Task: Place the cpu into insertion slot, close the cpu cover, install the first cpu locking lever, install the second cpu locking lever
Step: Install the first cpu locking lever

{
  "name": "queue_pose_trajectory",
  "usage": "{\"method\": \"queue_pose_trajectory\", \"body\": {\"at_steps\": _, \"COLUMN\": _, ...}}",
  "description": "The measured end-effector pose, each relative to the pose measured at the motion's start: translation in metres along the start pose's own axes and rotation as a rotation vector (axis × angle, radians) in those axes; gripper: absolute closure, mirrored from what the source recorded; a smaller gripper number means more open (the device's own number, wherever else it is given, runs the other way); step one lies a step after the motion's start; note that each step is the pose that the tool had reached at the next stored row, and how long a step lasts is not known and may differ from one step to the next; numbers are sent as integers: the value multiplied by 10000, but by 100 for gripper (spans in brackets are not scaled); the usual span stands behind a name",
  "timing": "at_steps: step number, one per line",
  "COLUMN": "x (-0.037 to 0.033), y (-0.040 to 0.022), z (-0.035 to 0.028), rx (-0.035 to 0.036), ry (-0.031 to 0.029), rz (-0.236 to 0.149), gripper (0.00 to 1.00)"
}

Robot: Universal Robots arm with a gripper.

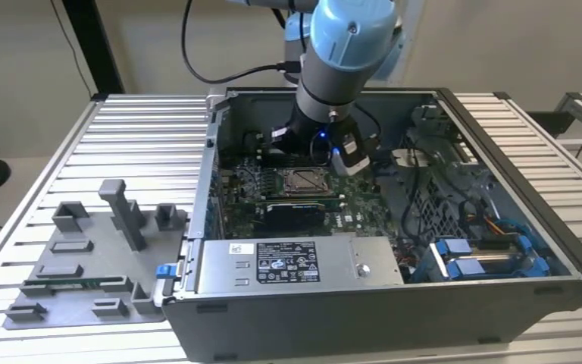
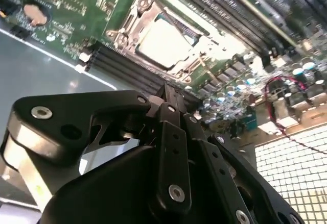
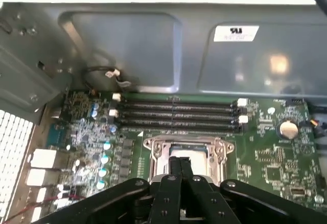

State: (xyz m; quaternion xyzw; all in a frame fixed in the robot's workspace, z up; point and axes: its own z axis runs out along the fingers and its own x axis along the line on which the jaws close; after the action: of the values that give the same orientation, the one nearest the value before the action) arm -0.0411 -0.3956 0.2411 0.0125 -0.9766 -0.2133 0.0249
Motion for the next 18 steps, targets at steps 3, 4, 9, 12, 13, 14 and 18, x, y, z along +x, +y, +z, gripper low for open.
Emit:
{"method": "queue_pose_trajectory", "body": {"at_steps": 3, "x": 2, "y": -6, "z": -2, "rx": 331, "ry": 48, "rz": 40, "gripper": 100}}
{"method": "queue_pose_trajectory", "body": {"at_steps": 4, "x": 2, "y": -8, "z": -3, "rx": 462, "ry": 51, "rz": 48, "gripper": 100}}
{"method": "queue_pose_trajectory", "body": {"at_steps": 9, "x": 3, "y": -15, "z": -7, "rx": 1142, "ry": 59, "rz": 85, "gripper": 100}}
{"method": "queue_pose_trajectory", "body": {"at_steps": 12, "x": 3, "y": -20, "z": -13, "rx": 1549, "ry": 66, "rz": 108, "gripper": 100}}
{"method": "queue_pose_trajectory", "body": {"at_steps": 13, "x": 3, "y": -20, "z": -15, "rx": 1675, "ry": 67, "rz": 115, "gripper": 100}}
{"method": "queue_pose_trajectory", "body": {"at_steps": 14, "x": 3, "y": -18, "z": -21, "rx": 1776, "ry": 68, "rz": 121, "gripper": 100}}
{"method": "queue_pose_trajectory", "body": {"at_steps": 18, "x": 4, "y": 7, "z": -70, "rx": 1898, "ry": 68, "rz": 126, "gripper": 100}}
